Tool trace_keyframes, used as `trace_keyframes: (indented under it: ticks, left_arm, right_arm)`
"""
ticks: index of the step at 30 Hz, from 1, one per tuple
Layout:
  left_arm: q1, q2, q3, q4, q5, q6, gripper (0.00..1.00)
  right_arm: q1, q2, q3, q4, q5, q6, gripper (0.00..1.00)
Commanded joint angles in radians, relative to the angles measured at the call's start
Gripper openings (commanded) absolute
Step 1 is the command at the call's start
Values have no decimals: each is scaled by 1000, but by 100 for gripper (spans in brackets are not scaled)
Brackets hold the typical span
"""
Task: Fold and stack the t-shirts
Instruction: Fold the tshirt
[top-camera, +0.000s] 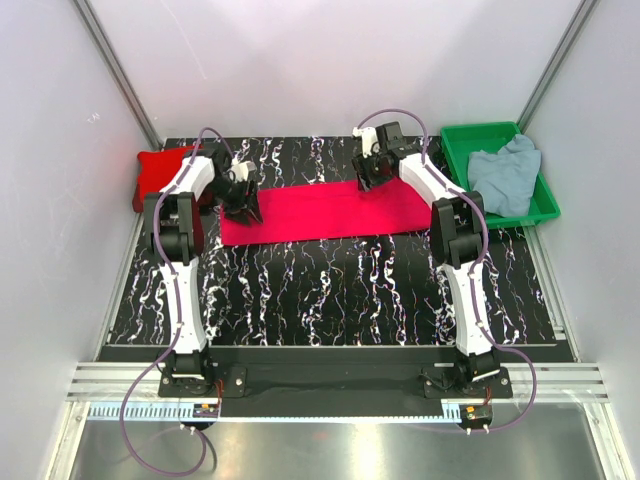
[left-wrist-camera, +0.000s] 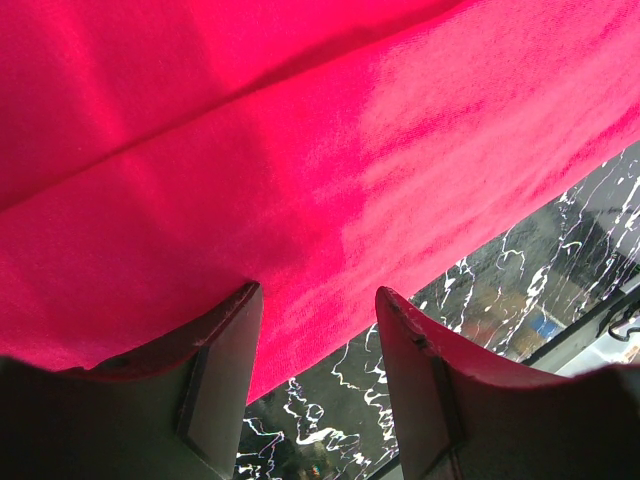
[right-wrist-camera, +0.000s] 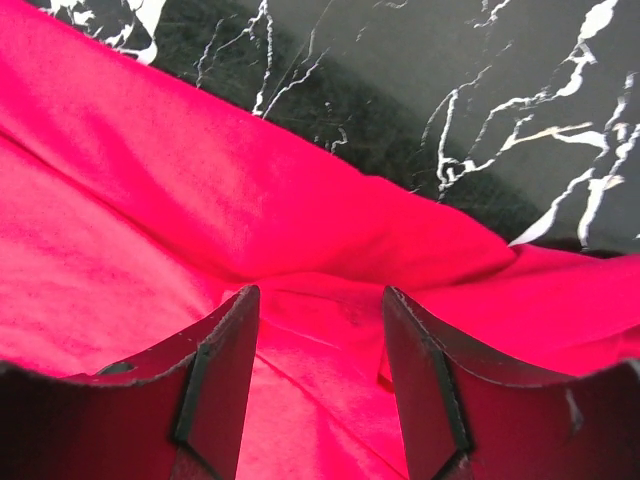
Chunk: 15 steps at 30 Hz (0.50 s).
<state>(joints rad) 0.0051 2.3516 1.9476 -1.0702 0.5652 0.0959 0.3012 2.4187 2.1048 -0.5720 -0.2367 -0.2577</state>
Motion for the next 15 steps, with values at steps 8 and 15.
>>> trace_keyframes:
  ticks: [8, 15]
  left_arm:
    - [-19, -45, -7, 6, 21, -2, 55]
    - [-19, -38, 1, 7, 21, -5, 55]
  right_arm:
    - [4, -72, 27, 35, 94, -41, 58]
    - [3, -84, -6, 24, 76, -38, 33]
